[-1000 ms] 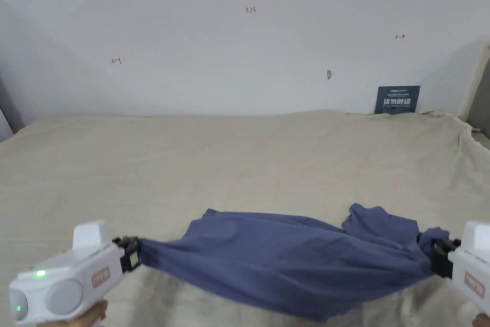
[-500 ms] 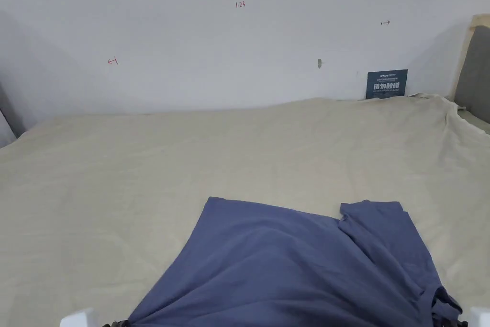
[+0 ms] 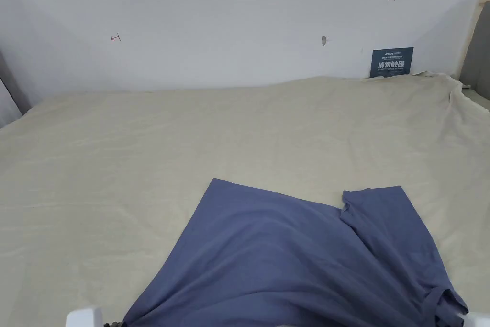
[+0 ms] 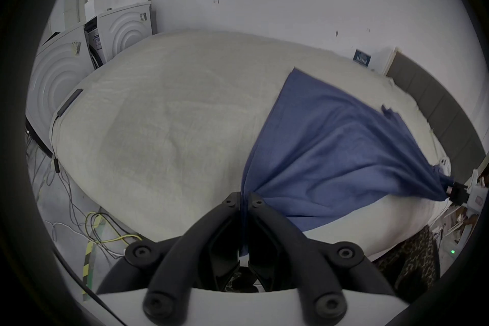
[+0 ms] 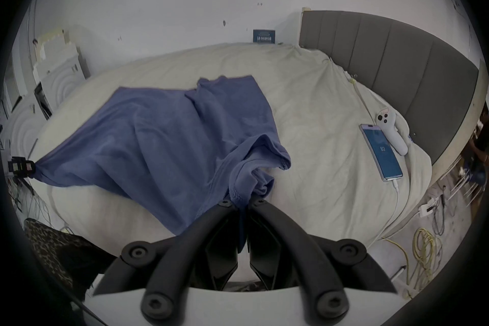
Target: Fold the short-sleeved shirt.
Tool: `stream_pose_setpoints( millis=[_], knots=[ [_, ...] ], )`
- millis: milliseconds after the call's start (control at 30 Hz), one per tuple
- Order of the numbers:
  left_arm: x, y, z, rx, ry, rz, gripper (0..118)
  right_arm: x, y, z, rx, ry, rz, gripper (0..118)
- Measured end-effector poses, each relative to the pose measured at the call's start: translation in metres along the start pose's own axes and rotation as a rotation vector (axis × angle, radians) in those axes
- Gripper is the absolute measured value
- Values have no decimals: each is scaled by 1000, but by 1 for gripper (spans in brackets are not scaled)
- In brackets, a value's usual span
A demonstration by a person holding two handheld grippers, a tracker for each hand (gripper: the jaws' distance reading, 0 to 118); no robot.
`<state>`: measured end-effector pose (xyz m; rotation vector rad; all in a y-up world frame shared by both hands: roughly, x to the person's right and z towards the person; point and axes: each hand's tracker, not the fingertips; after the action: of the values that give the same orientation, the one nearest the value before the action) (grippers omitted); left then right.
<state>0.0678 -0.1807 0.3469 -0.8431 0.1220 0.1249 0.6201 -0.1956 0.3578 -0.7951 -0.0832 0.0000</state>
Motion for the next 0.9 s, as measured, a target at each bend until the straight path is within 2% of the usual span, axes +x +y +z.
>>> stream_pose_setpoints(
  millis=[133, 300, 400, 433, 467, 567, 600, 633, 900],
  knots=[
    [13, 0, -23, -40, -33, 20, 1, -7, -1, -18, -52, -5, -4, 2],
    [26, -7, -58, -151, 11, 25, 1, -7, -9, -36, -129, -23, -14, 3],
    [26, -6, -55, -132, 8, 44, 3, -4, -8, -31, -136, -8, -19, 4],
    [25, -4, -52, -133, 2, 61, 9, -3, -5, -27, -127, 5, -30, 5],
    [25, -1, -49, -137, -17, 77, 18, -2, -3, -24, -121, 11, -39, 12],
    [30, 13, -33, -125, -47, 106, 83, 2, 12, -12, -90, 34, -51, 78],
    [34, 18, -27, -104, -46, 113, 104, 2, 20, -4, -49, 42, -52, 95],
    [37, 23, -20, -59, -45, 116, 110, 2, 29, 4, -10, 43, -52, 98],
    [79, 97, 43, 236, -130, 60, 111, -6, 113, 74, 307, 26, -7, 98]
  ],
)
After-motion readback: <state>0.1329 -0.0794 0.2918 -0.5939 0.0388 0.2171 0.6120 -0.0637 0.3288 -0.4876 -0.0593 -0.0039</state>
